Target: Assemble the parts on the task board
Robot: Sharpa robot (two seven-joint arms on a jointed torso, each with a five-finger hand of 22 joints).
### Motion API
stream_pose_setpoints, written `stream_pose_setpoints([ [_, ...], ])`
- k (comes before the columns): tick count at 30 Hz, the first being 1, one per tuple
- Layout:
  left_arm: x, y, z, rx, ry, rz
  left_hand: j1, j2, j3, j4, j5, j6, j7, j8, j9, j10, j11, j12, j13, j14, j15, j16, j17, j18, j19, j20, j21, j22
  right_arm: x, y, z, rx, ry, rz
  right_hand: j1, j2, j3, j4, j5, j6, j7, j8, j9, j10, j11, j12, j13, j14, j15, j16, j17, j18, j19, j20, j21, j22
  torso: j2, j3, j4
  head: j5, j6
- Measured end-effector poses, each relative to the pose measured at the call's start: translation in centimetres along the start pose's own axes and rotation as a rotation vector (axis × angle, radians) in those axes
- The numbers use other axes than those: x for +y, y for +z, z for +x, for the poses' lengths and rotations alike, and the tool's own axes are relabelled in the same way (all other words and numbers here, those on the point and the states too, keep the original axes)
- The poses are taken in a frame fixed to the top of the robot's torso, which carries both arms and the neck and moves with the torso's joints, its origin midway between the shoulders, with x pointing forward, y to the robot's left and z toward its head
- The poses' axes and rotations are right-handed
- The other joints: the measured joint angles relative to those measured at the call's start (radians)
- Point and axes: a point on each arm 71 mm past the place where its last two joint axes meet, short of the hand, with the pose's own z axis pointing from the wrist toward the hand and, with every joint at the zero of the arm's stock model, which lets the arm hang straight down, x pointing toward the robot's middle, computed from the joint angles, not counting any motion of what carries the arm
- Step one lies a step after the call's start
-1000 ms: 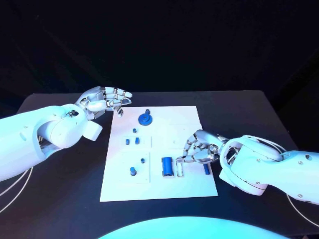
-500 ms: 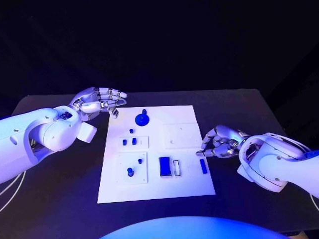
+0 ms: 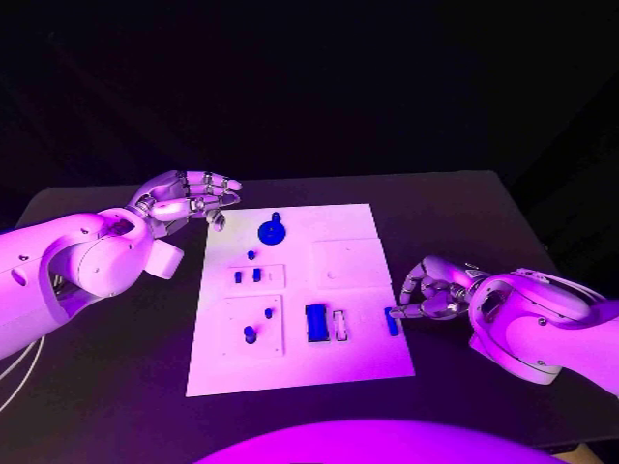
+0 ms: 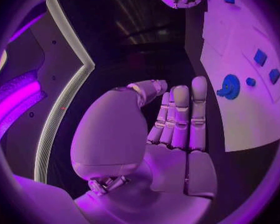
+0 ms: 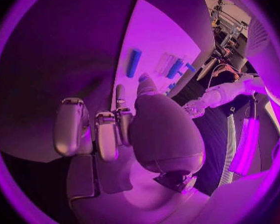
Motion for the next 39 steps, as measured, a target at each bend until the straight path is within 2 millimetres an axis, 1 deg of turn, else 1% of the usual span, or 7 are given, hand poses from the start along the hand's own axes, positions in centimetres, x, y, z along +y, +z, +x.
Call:
stream_pose_setpoints([
  [12, 0.1, 0.0, -0.1, -0.001, 0.0, -0.001, 0.0, 0.0, 0.0, 0.0, 0.0, 0.0, 0.0, 0.0, 0.0, 0.0, 0.0, 0.0, 0.0, 0.0, 0.0, 0.0, 0.0, 0.0, 0.0, 0.0, 0.0, 0.0, 0.5, 0.3, 2.1, 0.053, -0.03, -0.008, -0.007, 0.007, -0.007, -0.001, 0.0, 0.01, -0.003, 0.004, 0.004, 0.002, -0.002, 0.0, 0.001, 0.0, 0.0, 0.0, 0.0, 0.0, 0.0, 0.0, 0.005, 0.0, 0.002, 0.0002, 0.0009, 0.003, -0.005],
  [21, 0.1, 0.0, -0.1, -0.002, 0.0, -0.002, 0.0, 0.0, 0.0, 0.0, 0.0, 0.0, 0.0, 0.0, 0.0, 0.0, 0.0, 0.0, 0.0, 0.0, 0.0, 0.0, 0.0, 0.0, 0.0, 0.0, 0.0, 0.0, 0.9, 0.8, 2.4, 0.056, -0.043, -0.016, -0.006, 0.008, -0.009, -0.004, 0.0, 0.025, -0.007, 0.023, 0.01, 0.007, -0.007, 0.0, 0.0, 0.001, -0.007, 0.0, 0.0, 0.0, 0.0, 0.0, 0.005, 0.0, 0.001, 0.0, 0.0018, 0.008, -0.008],
  [26, 0.2, -0.1, -0.1, -0.002, 0.0, -0.003, 0.0, 0.0, 0.0, 0.0, 0.0, 0.0, 0.0, 0.0, 0.0, 0.0, 0.0, 0.0, 0.0, 0.0, 0.0, 0.0, 0.0, 0.0, 0.0, 0.0, 0.0, 0.0, 1.1, 1.3, 2.4, 0.05, -0.056, -0.022, 0.031, 0.023, -0.006, -0.008, 0.0, 0.037, -0.013, 0.023, 0.015, 0.004, -0.011, 0.005, 0.005, 0.002, -0.01, 0.0, 0.0, 0.0, -0.004, -0.004, 0.009, 0.0, 0.001, -0.0009, 0.0019, 0.01, -0.009],
  [28, 0.2, -0.1, -0.1, -0.002, 0.0, -0.003, 0.0, 0.0, 0.0, 0.0, 0.0, 0.0, 0.0, 0.0, 0.0, 0.0, 0.0, 0.0, 0.0, 0.0, 0.0, 0.0, 0.0, 0.0, 0.0, 0.0, 0.0, 0.0, 1.2, 1.5, 2.5, 0.047, -0.065, -0.027, 0.061, 0.022, 0.009, -0.011, 0.0, 0.034, -0.017, 0.023, 0.119, 0.004, -0.015, 0.005, 0.005, 0.002, -0.015, 0.0, 0.0, 0.0, -0.002, -0.01, 0.008, 0.0, 0.001, -0.0011, 0.0019, 0.011, -0.009],
  [30, 0.2, -0.1, -0.1, -0.003, 0.0, -0.004, 0.0, 0.0, 0.0, 0.0, 0.0, 0.0, 0.0, 0.0, 0.0, 0.0, 0.0, 0.0, 0.0, 0.0, 0.0, 0.0, 0.0, 0.0, 0.0, 0.0, 0.0, 0.0, 1.4, 1.7, 2.6, 0.045, -0.072, -0.033, 0.092, 0.005, 0.042, -0.013, -0.001, 0.032, -0.019, 0.023, 0.196, 0.003, -0.02, -0.001, 0.005, 0.0, -0.018, 0.0, 0.0, 0.0, -0.002, -0.01, 0.008, 0.0, 0.001, -0.0011, 0.0021, 0.012, -0.01],
  [34, 0.2, -0.1, -0.1, -0.003, 0.0, -0.004, 0.0, 0.0, 0.0, 0.0, 0.0, 0.0, 0.0, 0.0, 0.0, 0.0, 0.0, 0.0, 0.0, 0.0, 0.0, 0.0, 0.0, 0.0, 0.0, 0.0, 0.0, 0.0, 2.0, 2.0, 2.6, 0.039, -0.085, -0.056, 0.151, -0.054, 0.146, 0.002, -0.002, 0.038, -0.028, -0.006, 0.195, 0.007, -0.025, -0.014, -0.005, 0.0, -0.019, 0.0, 0.0, 0.0, -0.002, -0.017, 0.008, 0.0, 0.001, -0.0011, 0.0021, 0.014, -0.011],
  [39, 0.2, -0.1, -0.2, -0.004, 0.001, -0.005, 0.0, 0.0, 0.0, 0.0, 0.0, 0.0, 0.0, 0.0, 0.0, 0.0, 0.0, 0.0, 0.0, 0.0, 0.0, 0.0, 0.0, 0.0, 0.0, 0.0, 0.0, 0.0, 2.5, 2.2, 2.7, 0.038, -0.097, -0.076, 0.175, -0.078, 0.221, 0.074, 0.003, 0.053, -0.024, -0.012, 0.15, 0.013, -0.03, -0.012, -0.006, 0.0, -0.023, 0.0, 0.001, 0.0, -0.002, -0.017, 0.008, 0.0, 0.0, -0.0011, 0.0016, 0.017, -0.011],
])
